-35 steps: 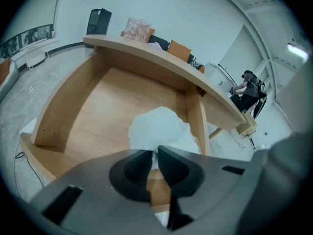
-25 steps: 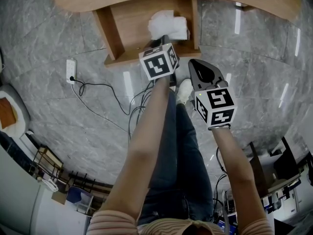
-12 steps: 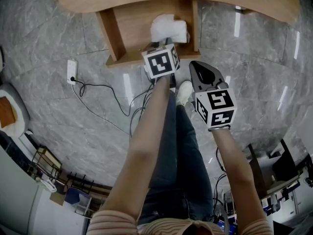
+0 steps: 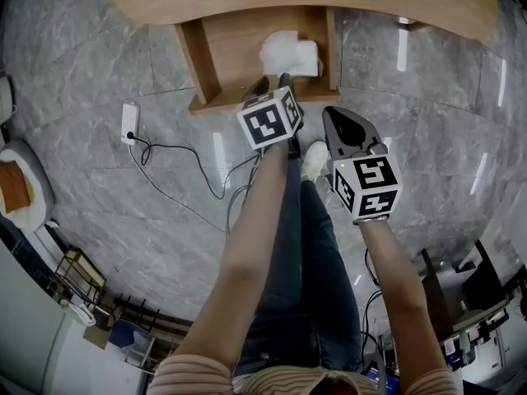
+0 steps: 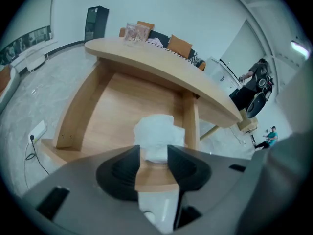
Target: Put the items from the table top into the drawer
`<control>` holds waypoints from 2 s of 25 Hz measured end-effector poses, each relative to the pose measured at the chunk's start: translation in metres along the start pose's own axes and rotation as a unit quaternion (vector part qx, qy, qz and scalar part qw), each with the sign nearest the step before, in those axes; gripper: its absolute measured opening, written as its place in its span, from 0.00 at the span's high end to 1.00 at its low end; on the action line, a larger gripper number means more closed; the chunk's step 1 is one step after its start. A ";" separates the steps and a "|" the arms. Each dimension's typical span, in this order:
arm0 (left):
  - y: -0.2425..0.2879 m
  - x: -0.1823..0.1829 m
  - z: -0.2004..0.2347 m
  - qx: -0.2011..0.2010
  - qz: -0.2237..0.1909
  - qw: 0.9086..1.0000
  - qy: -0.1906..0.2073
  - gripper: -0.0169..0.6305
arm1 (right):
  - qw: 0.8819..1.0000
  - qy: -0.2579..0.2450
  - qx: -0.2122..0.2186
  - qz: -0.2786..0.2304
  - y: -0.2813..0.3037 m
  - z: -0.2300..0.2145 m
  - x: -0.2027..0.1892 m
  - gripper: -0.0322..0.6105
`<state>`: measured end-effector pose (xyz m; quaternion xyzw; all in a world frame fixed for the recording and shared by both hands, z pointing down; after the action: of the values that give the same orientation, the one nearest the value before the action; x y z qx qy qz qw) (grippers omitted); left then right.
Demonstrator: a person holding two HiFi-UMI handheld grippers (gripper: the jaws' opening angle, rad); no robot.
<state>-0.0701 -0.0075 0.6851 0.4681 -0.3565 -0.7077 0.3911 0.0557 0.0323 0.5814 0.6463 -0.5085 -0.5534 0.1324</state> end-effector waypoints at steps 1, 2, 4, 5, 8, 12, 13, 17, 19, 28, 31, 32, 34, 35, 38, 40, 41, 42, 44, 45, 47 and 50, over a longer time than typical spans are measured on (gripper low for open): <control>-0.007 0.001 -0.001 0.000 -0.007 1.000 -0.003 0.74 | 1.000 0.000 0.001 -0.004 -0.004 0.003 0.003 0.94; -0.015 0.003 -0.002 -0.002 -0.014 1.000 -0.005 0.74 | 1.000 -0.001 0.002 -0.009 -0.007 0.005 0.006 0.94; -0.031 0.006 -0.006 -0.006 -0.029 1.000 -0.008 0.74 | 1.000 -0.002 0.005 -0.020 -0.016 0.011 0.013 0.94; -0.041 0.008 -0.007 -0.008 -0.037 0.999 -0.009 0.74 | 1.000 -0.001 0.007 -0.026 -0.021 0.015 0.018 0.94; -0.074 0.014 -0.016 -0.019 -0.061 0.998 -0.002 0.74 | 0.999 0.006 0.014 -0.046 -0.041 0.026 0.031 0.94; -0.117 0.028 -0.027 -0.037 -0.102 0.994 0.012 0.74 | 0.997 0.006 0.025 -0.074 -0.065 0.037 0.050 0.94; -0.126 0.032 -0.030 -0.041 -0.112 0.993 0.015 0.74 | 0.996 0.004 0.027 -0.080 -0.070 0.040 0.055 0.94; -0.166 0.049 -0.043 -0.058 -0.149 0.987 0.030 0.76 | 0.994 0.001 0.033 -0.100 -0.096 0.050 0.069 0.94; -0.184 0.058 -0.049 -0.064 -0.165 0.983 0.039 0.78 | 0.993 0.001 0.034 -0.111 -0.109 0.054 0.076 0.94; -0.263 0.093 -0.085 -0.101 -0.230 0.966 0.062 0.84 | 0.984 -0.004 0.041 -0.172 -0.172 0.064 0.121 0.94; -0.288 0.101 -0.099 -0.112 -0.248 0.960 0.072 0.86 | 0.981 -0.010 0.040 -0.188 -0.192 0.065 0.136 0.94; -0.297 0.103 -0.104 -0.115 -0.253 0.958 0.076 0.87 | 0.980 -0.015 0.039 -0.192 -0.199 0.066 0.140 0.94; -0.313 0.105 -0.113 -0.121 -0.264 0.953 0.087 0.89 | 0.979 -0.021 0.038 -0.201 -0.212 0.068 0.147 0.94; -0.321 0.105 -0.118 -0.125 -0.269 0.951 0.092 0.89 | 0.978 -0.022 0.039 -0.206 -0.218 0.069 0.149 0.94; -0.344 0.105 -0.131 -0.138 -0.278 0.944 0.110 0.91 | 0.974 -0.027 0.043 -0.223 -0.237 0.074 0.157 0.94; -0.358 0.107 -0.138 -0.142 -0.287 0.939 0.128 0.93 | 0.971 -0.035 0.045 -0.233 -0.248 0.078 0.163 0.94; -0.364 0.109 -0.141 -0.143 -0.292 0.936 0.137 0.93 | 0.969 -0.039 0.046 -0.238 -0.253 0.080 0.166 0.94; -0.371 0.110 -0.144 -0.143 -0.297 0.933 0.145 0.94 | 0.968 -0.042 0.046 -0.242 -0.258 0.081 0.168 0.94; -0.385 0.112 -0.149 -0.143 -0.307 0.928 0.157 0.94 | 0.966 -0.048 0.048 -0.251 -0.271 0.085 0.172 0.94; -0.392 0.112 -0.152 -0.143 -0.312 0.925 0.162 0.95 | 0.964 -0.050 0.049 -0.256 -0.277 0.088 0.174 0.94; -0.404 0.113 -0.157 -0.146 -0.320 0.920 0.172 0.95 | 0.961 -0.056 0.052 -0.265 -0.289 0.092 0.177 0.94; -0.418 0.111 -0.167 -0.154 -0.326 0.913 0.189 0.95 | 0.956 -0.068 0.054 -0.279 -0.306 0.096 0.182 0.94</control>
<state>-0.0330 0.0546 0.2270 0.6174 0.0106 -0.7401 0.2662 0.1068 0.0606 0.2174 0.7291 -0.3453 -0.5828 -0.0975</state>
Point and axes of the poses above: the fingertips, and each gripper's own axes: y forward along the fingers, z to its left, x out of its top, the point moved 4 cm from there along -y, backward along the fingers, and after that the axes turned 3 degrees about y, right-handed, at the moved point
